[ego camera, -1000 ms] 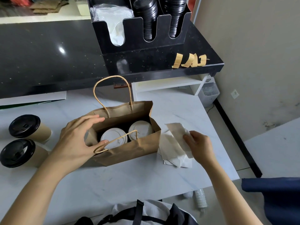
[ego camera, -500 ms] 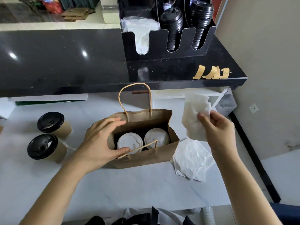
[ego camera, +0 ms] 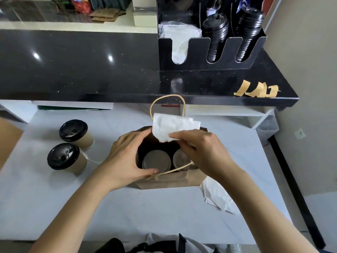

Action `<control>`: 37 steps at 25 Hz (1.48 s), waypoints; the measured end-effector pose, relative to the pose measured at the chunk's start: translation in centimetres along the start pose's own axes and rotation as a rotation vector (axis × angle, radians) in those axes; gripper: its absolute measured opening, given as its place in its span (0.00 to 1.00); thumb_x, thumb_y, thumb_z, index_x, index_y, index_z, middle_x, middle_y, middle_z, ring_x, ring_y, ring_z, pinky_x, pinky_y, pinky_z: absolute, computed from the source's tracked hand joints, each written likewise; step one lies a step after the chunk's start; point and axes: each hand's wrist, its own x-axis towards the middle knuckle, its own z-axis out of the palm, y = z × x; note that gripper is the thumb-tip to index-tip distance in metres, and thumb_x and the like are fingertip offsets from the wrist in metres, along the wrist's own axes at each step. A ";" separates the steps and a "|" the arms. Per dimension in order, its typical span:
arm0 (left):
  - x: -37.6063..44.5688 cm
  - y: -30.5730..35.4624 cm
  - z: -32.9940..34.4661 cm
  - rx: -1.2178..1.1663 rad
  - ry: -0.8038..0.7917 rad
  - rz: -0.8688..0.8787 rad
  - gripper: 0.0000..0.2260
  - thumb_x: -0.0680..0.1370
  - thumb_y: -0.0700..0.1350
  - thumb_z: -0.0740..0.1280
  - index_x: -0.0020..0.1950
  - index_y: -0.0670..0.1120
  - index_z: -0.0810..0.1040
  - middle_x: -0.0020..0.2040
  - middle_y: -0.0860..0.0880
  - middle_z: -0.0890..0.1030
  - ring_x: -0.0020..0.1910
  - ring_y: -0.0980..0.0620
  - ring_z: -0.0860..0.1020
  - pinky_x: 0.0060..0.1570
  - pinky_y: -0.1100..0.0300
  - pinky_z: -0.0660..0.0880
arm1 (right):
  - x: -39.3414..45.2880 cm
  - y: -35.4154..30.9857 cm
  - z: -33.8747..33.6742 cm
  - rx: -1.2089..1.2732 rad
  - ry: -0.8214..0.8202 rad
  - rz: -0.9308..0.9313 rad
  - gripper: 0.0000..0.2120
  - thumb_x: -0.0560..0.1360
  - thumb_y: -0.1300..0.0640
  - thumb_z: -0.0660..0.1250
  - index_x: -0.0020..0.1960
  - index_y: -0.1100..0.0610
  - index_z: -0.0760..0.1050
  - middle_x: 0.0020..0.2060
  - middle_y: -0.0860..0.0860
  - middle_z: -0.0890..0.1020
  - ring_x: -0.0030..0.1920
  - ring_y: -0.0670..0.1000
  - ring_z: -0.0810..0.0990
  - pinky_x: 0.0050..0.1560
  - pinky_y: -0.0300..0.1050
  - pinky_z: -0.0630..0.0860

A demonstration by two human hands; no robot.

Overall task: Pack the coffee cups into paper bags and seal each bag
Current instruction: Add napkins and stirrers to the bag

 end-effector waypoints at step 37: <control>-3.6 -2.0 1.1 -0.398 0.098 -0.134 0.29 0.61 0.67 0.78 0.58 0.59 0.76 0.75 0.69 0.64 0.68 0.65 0.71 0.59 0.76 0.67 | -6.1 4.3 -1.2 0.300 -0.054 0.425 0.19 0.75 0.29 0.59 0.53 0.36 0.81 0.63 0.34 0.75 0.63 0.41 0.75 0.50 0.39 0.72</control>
